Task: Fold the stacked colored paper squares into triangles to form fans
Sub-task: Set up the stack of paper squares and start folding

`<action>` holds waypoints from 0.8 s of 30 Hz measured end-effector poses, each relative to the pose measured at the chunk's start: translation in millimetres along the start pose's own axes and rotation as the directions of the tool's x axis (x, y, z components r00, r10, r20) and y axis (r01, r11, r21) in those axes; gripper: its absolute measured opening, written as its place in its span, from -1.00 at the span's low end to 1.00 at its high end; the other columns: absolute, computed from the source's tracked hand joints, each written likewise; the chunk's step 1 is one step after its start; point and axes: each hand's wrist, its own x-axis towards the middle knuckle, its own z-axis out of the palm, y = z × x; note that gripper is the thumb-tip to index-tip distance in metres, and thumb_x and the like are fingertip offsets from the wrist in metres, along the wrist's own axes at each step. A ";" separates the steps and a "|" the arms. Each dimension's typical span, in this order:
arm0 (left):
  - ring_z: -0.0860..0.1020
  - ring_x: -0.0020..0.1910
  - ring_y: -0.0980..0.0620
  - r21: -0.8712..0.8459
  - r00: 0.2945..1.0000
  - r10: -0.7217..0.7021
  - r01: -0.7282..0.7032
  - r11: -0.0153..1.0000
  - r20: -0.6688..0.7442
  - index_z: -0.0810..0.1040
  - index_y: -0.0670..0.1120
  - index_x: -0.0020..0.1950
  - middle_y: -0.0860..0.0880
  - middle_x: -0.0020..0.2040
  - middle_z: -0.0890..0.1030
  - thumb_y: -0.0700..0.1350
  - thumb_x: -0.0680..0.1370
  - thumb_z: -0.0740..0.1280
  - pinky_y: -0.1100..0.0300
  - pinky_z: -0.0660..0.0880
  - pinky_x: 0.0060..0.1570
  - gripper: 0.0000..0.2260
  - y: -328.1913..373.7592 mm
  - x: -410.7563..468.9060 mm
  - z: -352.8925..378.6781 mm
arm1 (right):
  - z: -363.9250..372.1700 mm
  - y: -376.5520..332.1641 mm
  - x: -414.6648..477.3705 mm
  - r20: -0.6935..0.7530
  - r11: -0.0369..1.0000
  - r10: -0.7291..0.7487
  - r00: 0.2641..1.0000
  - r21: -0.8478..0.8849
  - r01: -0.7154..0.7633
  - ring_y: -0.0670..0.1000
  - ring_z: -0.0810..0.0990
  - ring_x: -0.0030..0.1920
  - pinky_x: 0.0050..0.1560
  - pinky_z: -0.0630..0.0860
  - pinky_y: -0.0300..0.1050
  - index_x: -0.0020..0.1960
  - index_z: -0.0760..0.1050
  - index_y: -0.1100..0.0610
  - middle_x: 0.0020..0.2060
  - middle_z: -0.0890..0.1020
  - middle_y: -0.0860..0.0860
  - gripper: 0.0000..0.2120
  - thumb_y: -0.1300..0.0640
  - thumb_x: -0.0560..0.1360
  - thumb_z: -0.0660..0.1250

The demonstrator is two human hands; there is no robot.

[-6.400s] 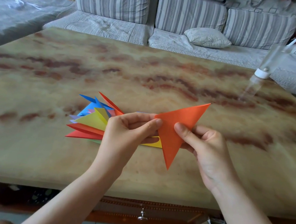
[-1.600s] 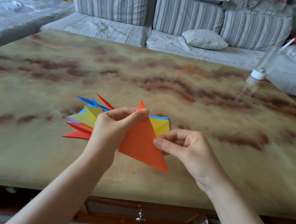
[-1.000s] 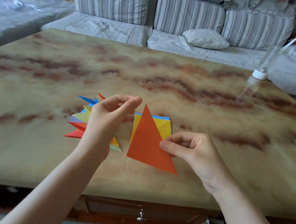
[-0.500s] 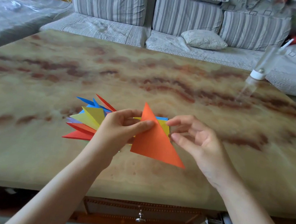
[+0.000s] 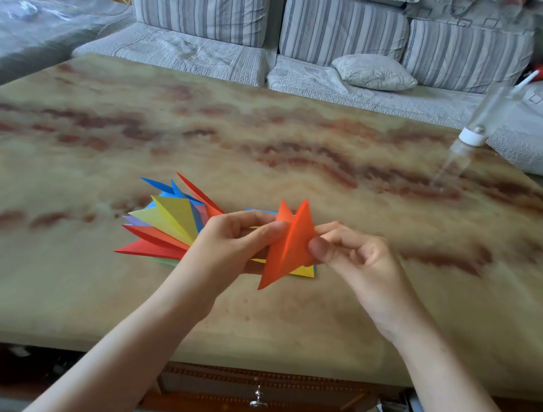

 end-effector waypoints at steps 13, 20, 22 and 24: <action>0.68 -0.09 -0.06 0.009 0.998 0.062 -0.062 0.998 -0.011 0.65 -0.16 0.02 -0.14 -0.10 0.71 -0.17 0.58 0.24 0.13 0.62 -0.09 -0.81 2.3 -3.3 7.6 | 7.0 -2.1 -0.4 -0.195 0.990 0.078 0.978 0.129 -0.053 -0.04 0.64 -0.31 -0.29 0.56 -0.19 -0.08 0.58 0.16 -0.33 0.68 0.03 -0.86 0.21 0.36 0.42; 0.68 -0.08 0.05 -0.069 0.987 0.123 -0.130 0.989 -0.105 0.63 -0.14 0.07 -0.07 -0.10 0.71 -0.03 0.41 0.35 0.26 0.60 -0.18 -0.70 6.6 -5.6 7.2 | 5.4 -2.9 -1.0 -0.231 0.991 0.084 0.969 0.123 -0.057 -0.05 0.62 -0.32 -0.32 0.56 -0.23 -0.13 0.60 0.17 -0.30 0.68 0.08 -0.93 0.29 0.41 0.41; 0.68 -0.12 0.08 -0.062 0.983 0.133 -0.142 0.988 -0.128 0.64 -0.14 0.05 -0.06 -0.13 0.72 -0.11 0.37 0.42 0.29 0.59 -0.19 -0.72 5.7 -5.1 7.1 | 5.3 -3.2 -1.0 -0.235 0.993 0.073 0.969 0.106 -0.049 -0.06 0.61 -0.32 -0.32 0.56 -0.23 -0.14 0.60 0.16 -0.31 0.68 0.07 -0.92 0.31 0.42 0.40; 0.67 -0.17 0.12 -0.064 0.978 0.144 -0.155 0.986 -0.149 0.65 -0.12 -0.01 -0.04 -0.18 0.72 -0.22 0.39 0.45 0.31 0.58 -0.22 -0.81 4.8 -4.8 7.9 | 6.2 -4.1 -1.5 -0.236 0.995 0.060 0.970 0.094 -0.039 -0.06 0.61 -0.32 -0.32 0.56 -0.23 -0.13 0.60 0.15 -0.31 0.68 0.05 -0.92 0.30 0.42 0.40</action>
